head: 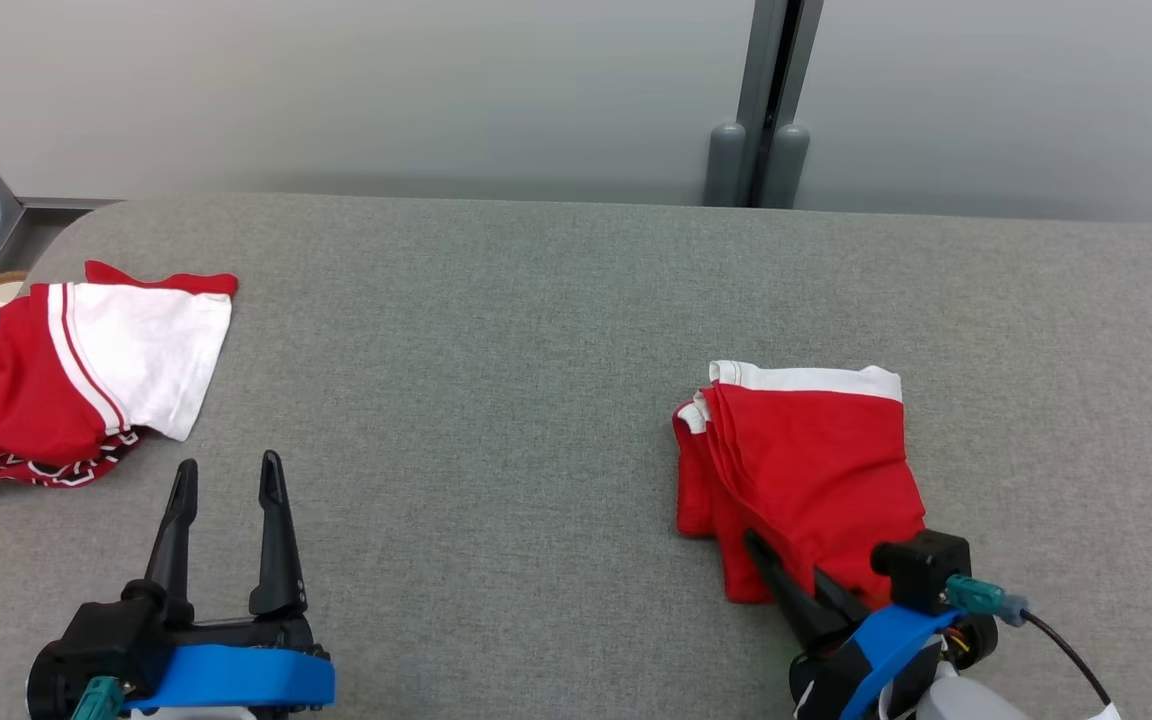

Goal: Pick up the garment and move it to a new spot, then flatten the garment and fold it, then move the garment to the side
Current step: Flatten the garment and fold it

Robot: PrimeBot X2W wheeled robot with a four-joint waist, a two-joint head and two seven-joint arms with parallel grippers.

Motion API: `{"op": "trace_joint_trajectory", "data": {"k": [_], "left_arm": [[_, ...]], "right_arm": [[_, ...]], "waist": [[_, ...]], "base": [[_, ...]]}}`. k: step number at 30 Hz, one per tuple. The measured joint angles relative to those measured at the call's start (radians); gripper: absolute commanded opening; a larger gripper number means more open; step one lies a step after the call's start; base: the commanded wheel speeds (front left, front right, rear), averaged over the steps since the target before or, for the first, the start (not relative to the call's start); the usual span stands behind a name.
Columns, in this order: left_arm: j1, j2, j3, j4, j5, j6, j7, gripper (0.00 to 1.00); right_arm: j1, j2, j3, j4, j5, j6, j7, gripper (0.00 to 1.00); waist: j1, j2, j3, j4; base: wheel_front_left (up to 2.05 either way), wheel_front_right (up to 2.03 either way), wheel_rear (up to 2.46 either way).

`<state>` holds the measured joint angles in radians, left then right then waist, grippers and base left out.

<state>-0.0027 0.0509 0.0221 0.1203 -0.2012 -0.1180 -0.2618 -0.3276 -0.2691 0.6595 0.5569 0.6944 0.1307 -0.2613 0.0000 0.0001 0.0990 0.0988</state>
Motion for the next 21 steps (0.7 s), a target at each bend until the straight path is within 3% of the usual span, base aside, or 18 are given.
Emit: {"op": "trace_joint_trajectory", "data": {"k": [4,7,21], "left_arm": [[0.000,0.000,-0.004,0.002,0.000,0.003,0.000,1.00],[-0.001,0.000,-0.006,0.004,0.000,0.003,0.000,1.00],[0.019,0.000,-0.007,0.027,0.002,0.003,0.000,1.00]], "right_arm": [[0.014,0.006,0.024,-0.002,-0.028,0.000,0.000,0.00],[0.028,0.017,0.022,-0.003,-0.056,0.000,0.000,1.00],[0.192,0.088,-0.349,-0.256,-0.211,0.000,-0.001,1.00]], "waist": [[0.0000,0.0000,0.002,-0.003],[0.0000,0.0000,-0.002,-0.009],[0.0000,0.0000,-0.064,-0.077]], "base": [[0.00,0.00,0.00],[0.00,0.00,0.00],[0.00,0.00,0.00]]}}
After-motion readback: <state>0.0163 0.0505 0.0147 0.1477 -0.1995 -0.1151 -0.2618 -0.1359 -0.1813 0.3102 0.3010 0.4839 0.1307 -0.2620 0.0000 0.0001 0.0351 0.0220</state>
